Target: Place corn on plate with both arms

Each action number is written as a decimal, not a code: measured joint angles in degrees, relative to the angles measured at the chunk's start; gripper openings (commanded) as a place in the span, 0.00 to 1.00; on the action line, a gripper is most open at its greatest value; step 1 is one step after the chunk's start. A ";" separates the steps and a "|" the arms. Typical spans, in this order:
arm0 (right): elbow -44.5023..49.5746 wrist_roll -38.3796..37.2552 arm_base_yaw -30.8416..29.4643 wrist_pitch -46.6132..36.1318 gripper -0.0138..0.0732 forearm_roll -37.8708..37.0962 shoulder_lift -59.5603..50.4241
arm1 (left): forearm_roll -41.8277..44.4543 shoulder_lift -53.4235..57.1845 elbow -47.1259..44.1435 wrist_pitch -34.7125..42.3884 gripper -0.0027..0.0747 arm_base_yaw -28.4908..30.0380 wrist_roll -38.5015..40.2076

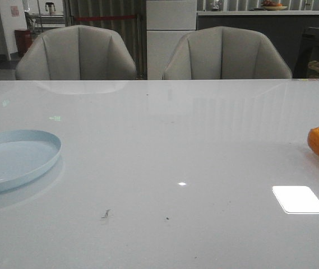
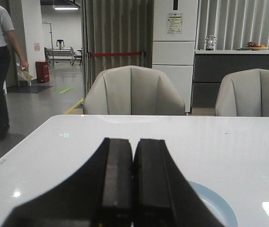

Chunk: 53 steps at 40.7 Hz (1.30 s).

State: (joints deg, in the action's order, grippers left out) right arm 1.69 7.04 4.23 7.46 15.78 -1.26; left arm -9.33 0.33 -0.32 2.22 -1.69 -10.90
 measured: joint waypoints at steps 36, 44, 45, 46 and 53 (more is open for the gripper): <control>0.00 0.00 0.00 -0.02 0.22 0.00 0.00 | 0.00 0.00 0.00 0.08 0.15 0.00 0.00; 0.00 0.00 0.00 -1.24 0.22 0.00 0.00 | 0.00 0.00 0.00 0.08 0.15 0.00 0.00; 0.00 0.00 0.00 -1.34 0.22 0.00 0.00 | 0.00 0.00 0.00 0.08 0.15 0.00 0.00; 0.00 0.00 0.00 -1.49 0.22 0.00 0.00 | -0.11 0.00 0.00 0.08 0.15 0.00 0.00; 0.00 0.00 0.00 -4.98 0.22 0.04 0.00 | 0.29 0.00 0.00 2.12 0.15 0.00 0.00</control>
State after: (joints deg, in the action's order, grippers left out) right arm 1.69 7.04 4.23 2.48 15.81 -1.26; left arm -9.04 0.33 -0.32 4.34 -1.69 -10.90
